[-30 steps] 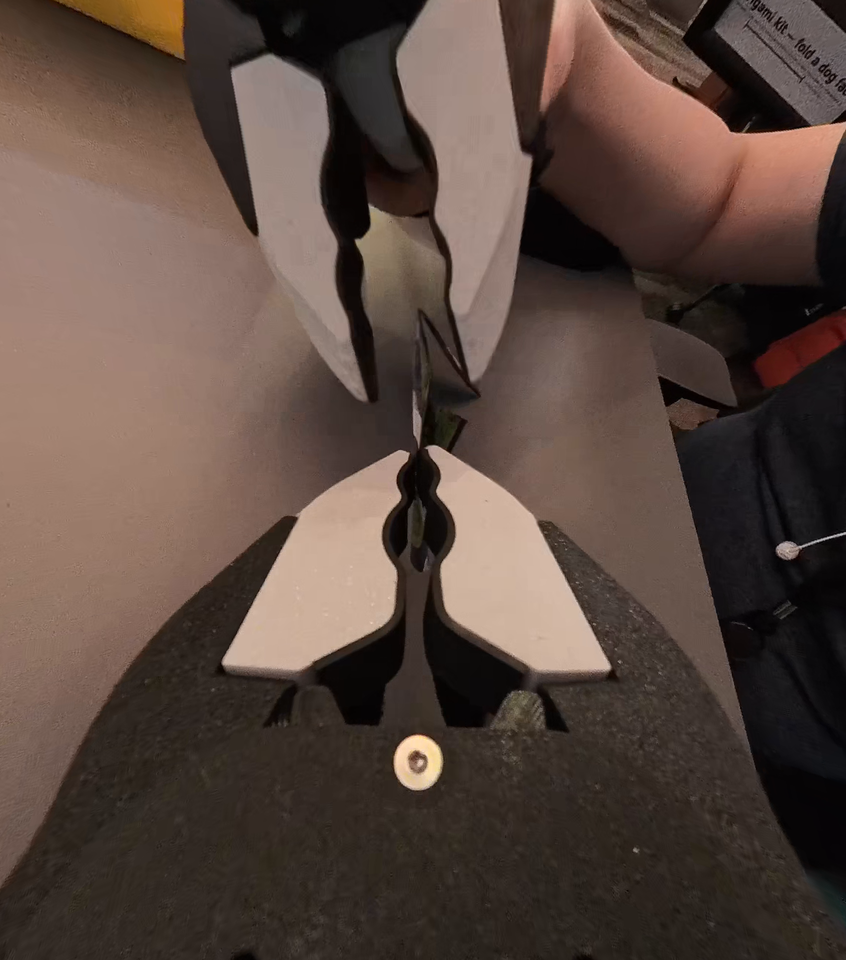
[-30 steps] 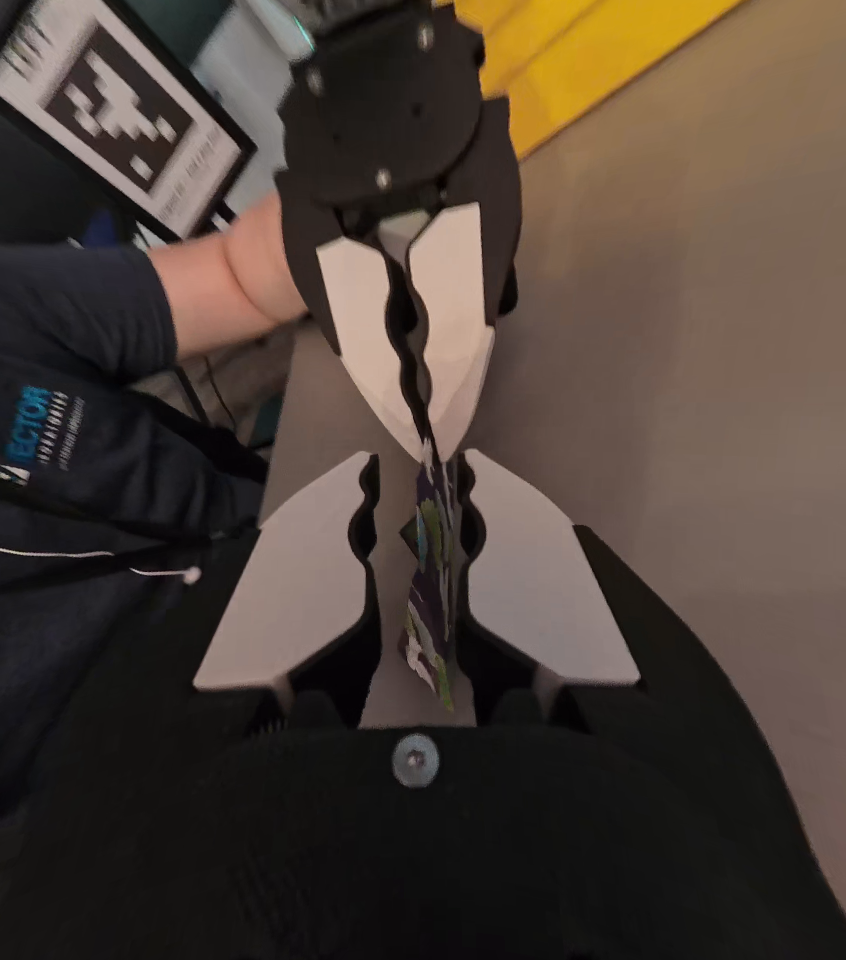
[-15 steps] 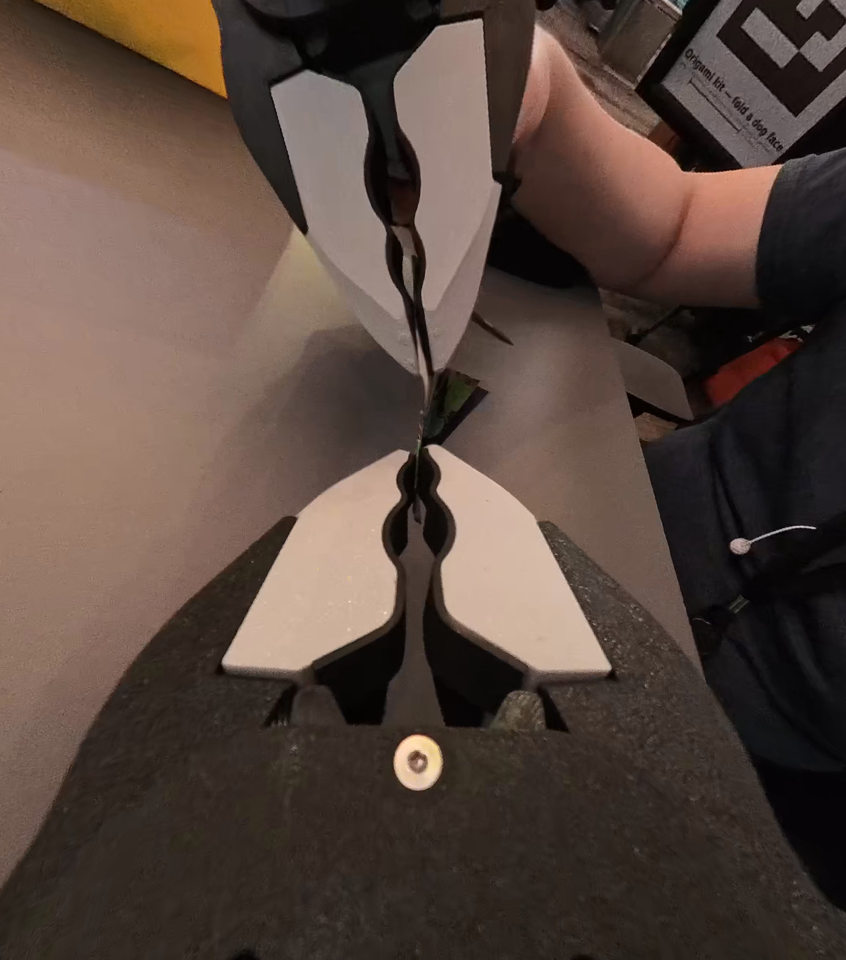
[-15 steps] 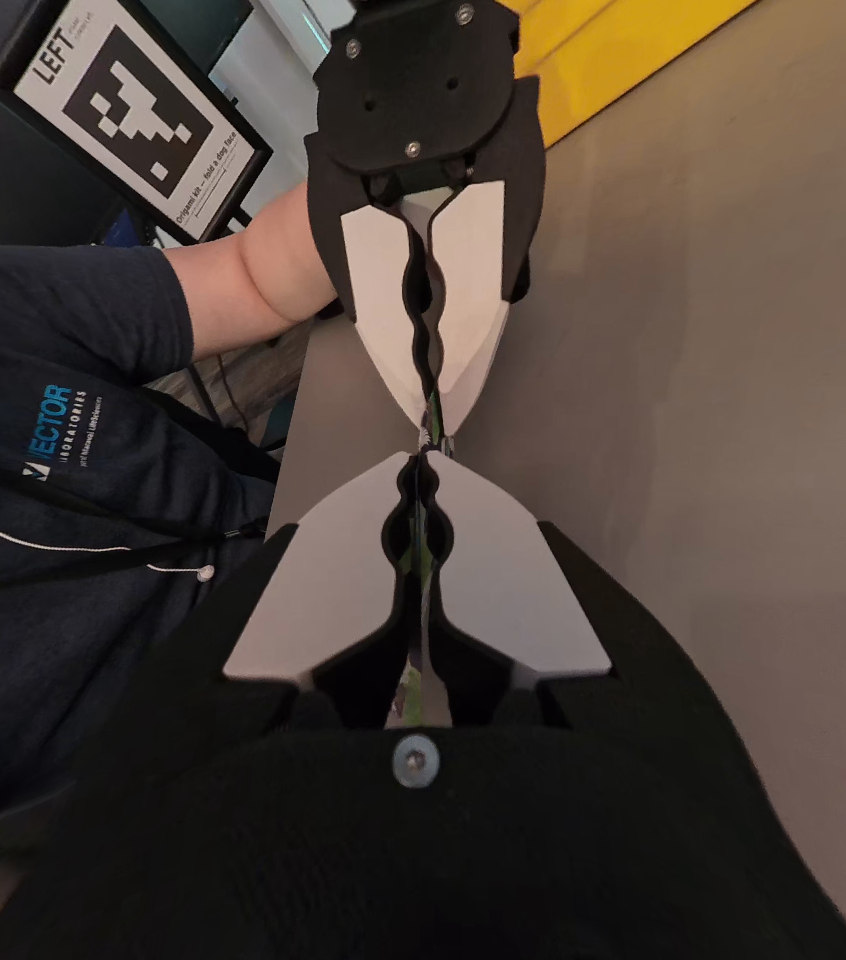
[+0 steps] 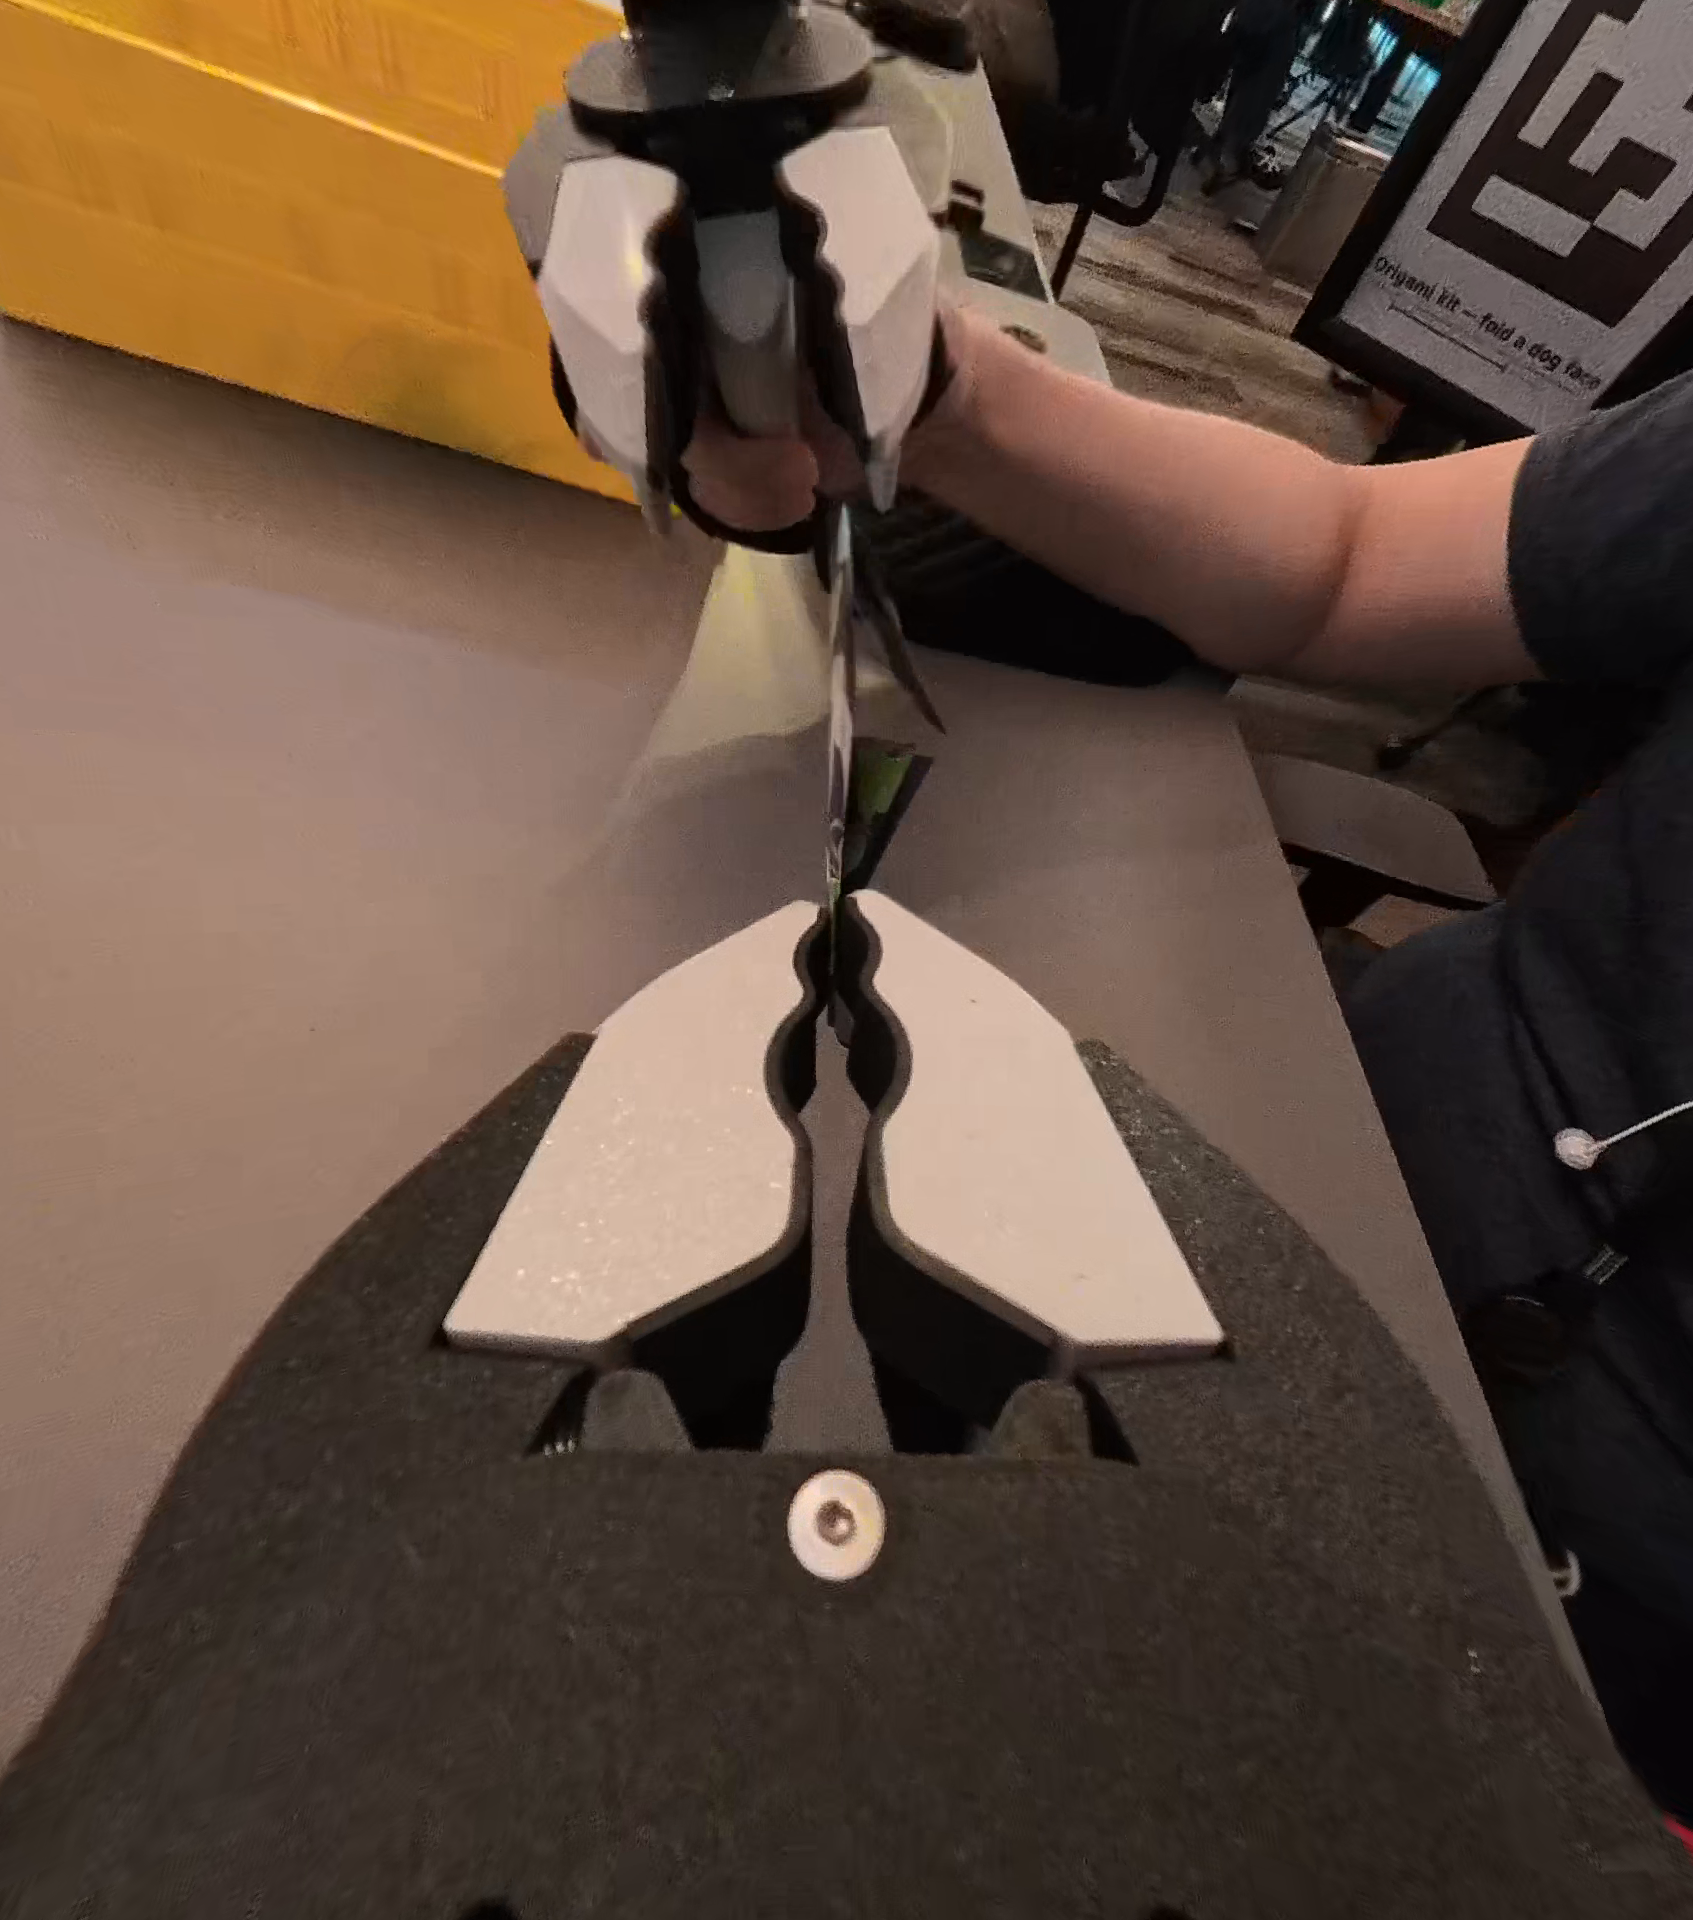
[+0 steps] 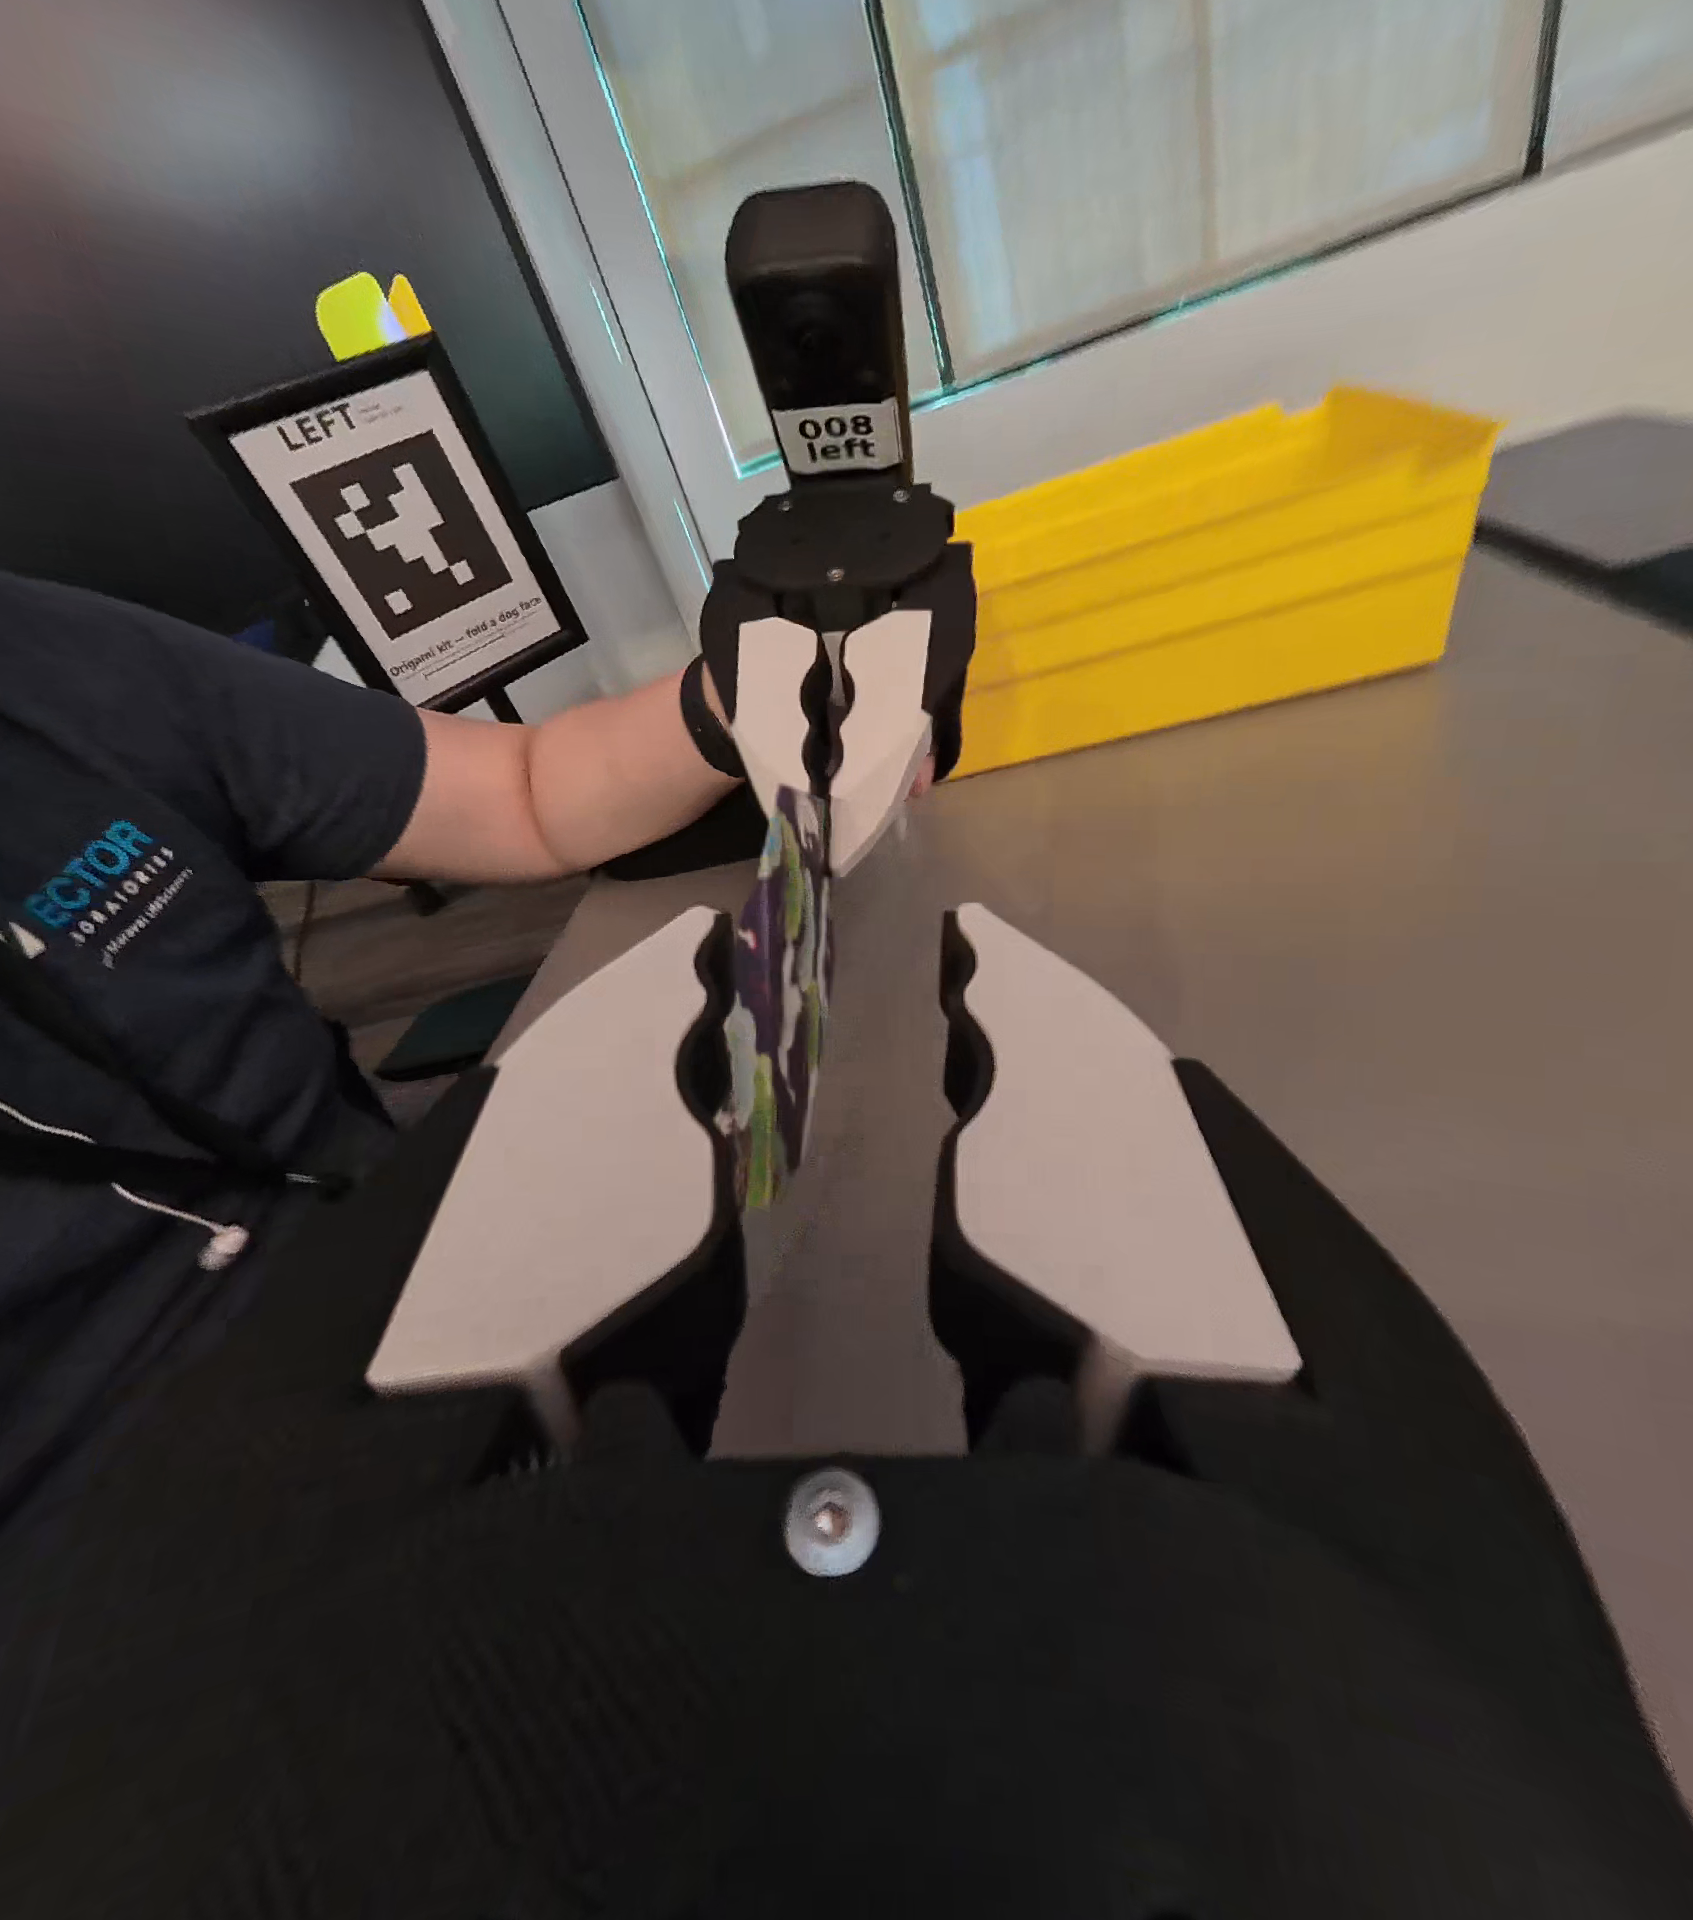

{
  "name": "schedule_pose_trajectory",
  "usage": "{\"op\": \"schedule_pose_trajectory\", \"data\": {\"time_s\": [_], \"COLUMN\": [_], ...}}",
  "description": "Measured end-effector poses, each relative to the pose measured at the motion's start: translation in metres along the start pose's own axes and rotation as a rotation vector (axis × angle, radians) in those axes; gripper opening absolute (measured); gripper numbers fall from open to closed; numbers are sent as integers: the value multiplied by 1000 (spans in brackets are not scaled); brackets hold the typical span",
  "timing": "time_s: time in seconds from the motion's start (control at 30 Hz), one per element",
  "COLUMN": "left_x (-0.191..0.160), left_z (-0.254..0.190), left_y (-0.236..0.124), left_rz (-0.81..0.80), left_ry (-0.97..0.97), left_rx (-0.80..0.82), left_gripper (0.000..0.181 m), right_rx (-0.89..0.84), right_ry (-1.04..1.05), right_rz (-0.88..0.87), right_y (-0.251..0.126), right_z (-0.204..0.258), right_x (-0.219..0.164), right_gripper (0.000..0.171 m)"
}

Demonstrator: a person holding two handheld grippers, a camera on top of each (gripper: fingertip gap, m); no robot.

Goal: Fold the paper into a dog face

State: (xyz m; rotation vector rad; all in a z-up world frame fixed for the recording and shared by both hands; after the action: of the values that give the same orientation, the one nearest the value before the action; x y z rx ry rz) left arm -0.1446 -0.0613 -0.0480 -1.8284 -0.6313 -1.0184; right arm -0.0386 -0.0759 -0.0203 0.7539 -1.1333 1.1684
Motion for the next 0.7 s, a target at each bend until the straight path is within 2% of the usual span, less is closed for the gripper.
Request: {"op": "schedule_pose_trajectory", "data": {"time_s": [0.17, 0.33, 0.4, 0.5, 0.6, 0.7], "left_x": [16, 6, 4, 3, 0, -1], "left_z": [-14, -2, 3, 7, 11, 11], "left_y": [-11, -8, -9, -12, -15, -15], "left_rz": [-115, -85, -101, -108, -108, -106], "left_ry": [51, 57, 25, -5, -5, -16], "left_rx": [-2, 51, 45, 38, 55, 41], "left_gripper": [0, 0, 0, 0, 0, 0], "right_rx": [72, 89, 27, -78, -92, -40], "right_ry": [-46, -53, -80, -98, -51, -66], "right_rz": [-64, -133, -159, -156, -51, -120], "right_y": [-5, -9, -13, -13, -2, 3], "right_z": [11, 9, 0, -21, -38, -36], "right_x": [6, 12, 16, 25, 25, 32], "right_gripper": [37, 29, 34, 51, 43, 35]}}
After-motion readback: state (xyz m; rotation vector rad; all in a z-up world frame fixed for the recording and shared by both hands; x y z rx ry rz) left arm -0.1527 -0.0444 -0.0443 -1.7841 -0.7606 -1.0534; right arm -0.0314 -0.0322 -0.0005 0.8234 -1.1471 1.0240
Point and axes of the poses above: each gripper's, where its closed fingertips meet, y out along the fingers, x out of its top, z = x × y across the jaws, the point moved 2 cm from there along -y, back along the fingers, and after that the axes turned 3 degrees about z, right-handed, at the moved point
